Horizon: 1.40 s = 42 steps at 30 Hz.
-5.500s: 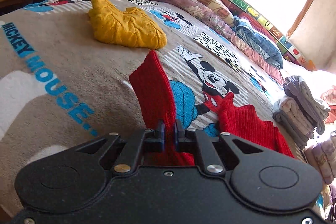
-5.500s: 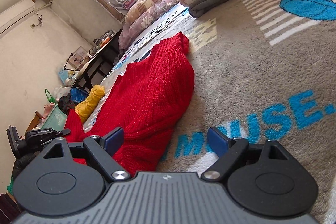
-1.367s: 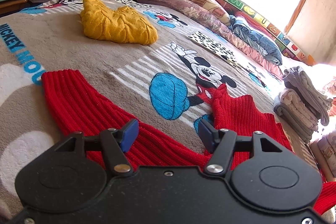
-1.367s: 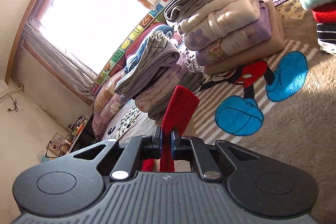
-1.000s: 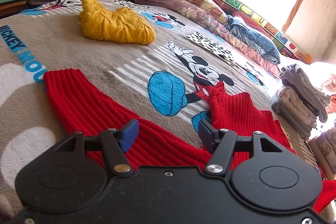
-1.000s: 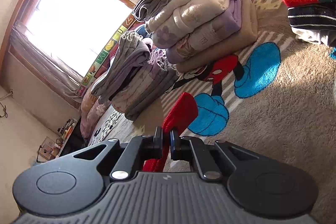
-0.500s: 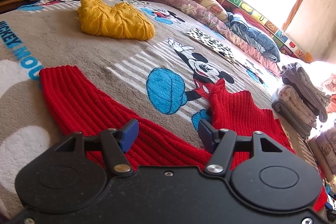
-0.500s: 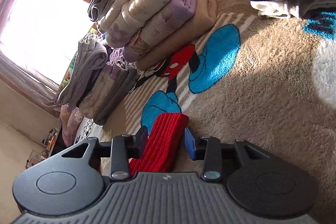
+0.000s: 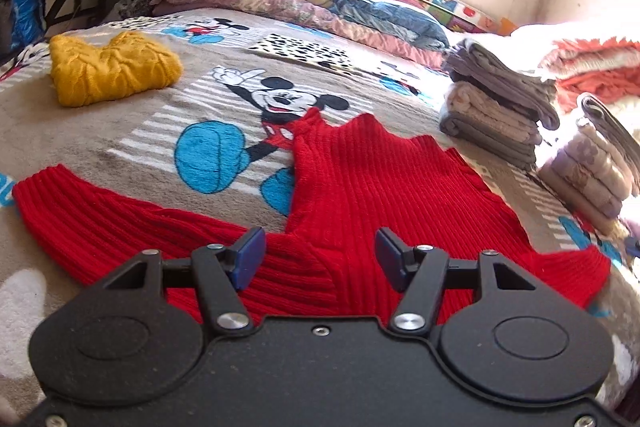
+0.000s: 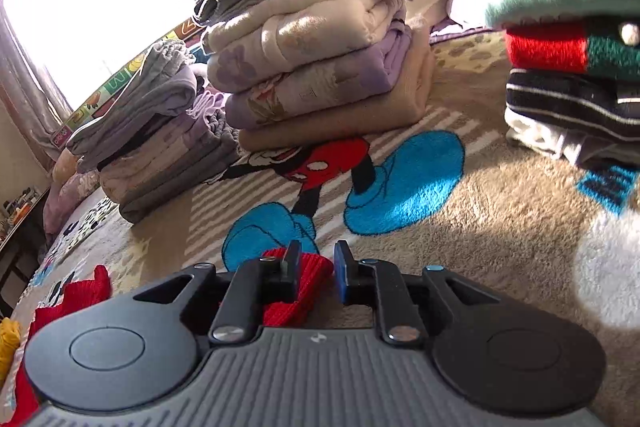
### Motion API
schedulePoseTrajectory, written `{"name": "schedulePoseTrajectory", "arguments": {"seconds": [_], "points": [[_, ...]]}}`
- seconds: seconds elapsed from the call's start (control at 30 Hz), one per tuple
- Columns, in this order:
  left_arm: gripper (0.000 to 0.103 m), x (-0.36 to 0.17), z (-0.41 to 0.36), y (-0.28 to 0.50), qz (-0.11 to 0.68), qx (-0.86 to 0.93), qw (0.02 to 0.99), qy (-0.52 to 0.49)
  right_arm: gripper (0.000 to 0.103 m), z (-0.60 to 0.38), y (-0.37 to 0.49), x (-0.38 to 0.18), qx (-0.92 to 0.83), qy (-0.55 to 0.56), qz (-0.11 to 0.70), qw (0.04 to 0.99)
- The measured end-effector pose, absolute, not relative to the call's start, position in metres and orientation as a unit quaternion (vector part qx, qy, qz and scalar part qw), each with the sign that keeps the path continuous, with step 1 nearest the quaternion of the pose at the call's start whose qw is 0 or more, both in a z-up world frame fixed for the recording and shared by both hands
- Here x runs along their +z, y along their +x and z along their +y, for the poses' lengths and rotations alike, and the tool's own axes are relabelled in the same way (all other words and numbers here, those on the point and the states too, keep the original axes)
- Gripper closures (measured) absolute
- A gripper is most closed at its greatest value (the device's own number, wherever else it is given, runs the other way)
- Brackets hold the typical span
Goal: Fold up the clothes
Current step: 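Lay the sleeve out flat with the right gripper while the left gripper smooths the body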
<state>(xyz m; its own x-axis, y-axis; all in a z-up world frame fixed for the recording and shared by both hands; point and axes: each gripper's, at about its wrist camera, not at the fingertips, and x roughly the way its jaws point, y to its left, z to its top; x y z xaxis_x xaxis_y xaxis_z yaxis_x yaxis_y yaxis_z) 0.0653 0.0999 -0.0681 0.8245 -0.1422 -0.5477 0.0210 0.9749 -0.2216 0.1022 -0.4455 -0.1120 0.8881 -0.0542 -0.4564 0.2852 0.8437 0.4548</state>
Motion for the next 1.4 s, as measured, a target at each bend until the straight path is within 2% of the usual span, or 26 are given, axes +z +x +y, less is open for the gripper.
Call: {"name": "schedulePoseTrajectory", "arguments": {"seconds": [0.07,0.17,0.47,0.53,0.57,0.6,0.63,0.7,0.8,1.0,1.1,1.2,1.4], "points": [[0.059,-0.068,0.076,0.06,0.301,-0.079,0.949,-0.05,0.08,-0.423,0.091,-0.094,-0.045,0.224,0.199,0.953],[0.069,-0.073,0.05,0.053,0.313,-0.121,0.942,-0.016,0.08,-0.373,0.076,-0.074,0.063,0.148,0.201,0.966],[0.071,-0.085,0.008,0.036,0.338,-0.2,0.918,0.059,0.081,-0.232,0.051,-0.074,0.282,-0.016,0.24,0.929],[0.069,-0.101,-0.008,0.033,0.383,-0.222,0.888,0.123,0.08,-0.222,0.044,-0.085,0.292,-0.059,0.265,0.917],[0.068,-0.108,-0.017,0.024,0.369,-0.224,0.884,0.177,0.078,-0.218,0.041,-0.091,0.296,-0.08,0.277,0.911],[0.067,-0.112,-0.028,0.015,0.356,-0.226,0.877,0.231,0.071,-0.213,0.038,-0.097,0.3,-0.102,0.289,0.903],[0.067,-0.115,-0.032,0.009,0.35,-0.223,0.873,0.256,0.07,-0.208,0.034,-0.103,0.304,-0.123,0.301,0.895],[0.067,-0.114,-0.033,0.003,0.35,-0.223,0.87,0.267,0.07,-0.206,0.028,-0.105,0.306,-0.146,0.313,0.887],[0.067,-0.096,-0.014,0.0,0.353,-0.253,0.874,0.218,0.069,-0.207,0.016,-0.099,0.289,-0.167,0.325,0.885],[0.067,-0.069,0.02,0.016,0.315,-0.218,0.92,0.078,0.069,-0.204,0.001,-0.075,0.311,-0.109,0.249,0.911],[0.068,-0.099,0.005,0.03,0.382,-0.197,0.894,0.13,0.07,-0.19,0.008,-0.078,0.326,-0.1,0.234,0.91],[0.061,-0.114,-0.01,0.01,0.361,-0.206,0.882,0.222,0.069,-0.178,0.005,-0.094,0.331,-0.147,0.248,0.899],[0.058,-0.108,-0.008,0.011,0.375,-0.208,0.877,0.217,0.069,-0.173,-0.011,-0.105,0.33,-0.207,0.269,0.881]]}}
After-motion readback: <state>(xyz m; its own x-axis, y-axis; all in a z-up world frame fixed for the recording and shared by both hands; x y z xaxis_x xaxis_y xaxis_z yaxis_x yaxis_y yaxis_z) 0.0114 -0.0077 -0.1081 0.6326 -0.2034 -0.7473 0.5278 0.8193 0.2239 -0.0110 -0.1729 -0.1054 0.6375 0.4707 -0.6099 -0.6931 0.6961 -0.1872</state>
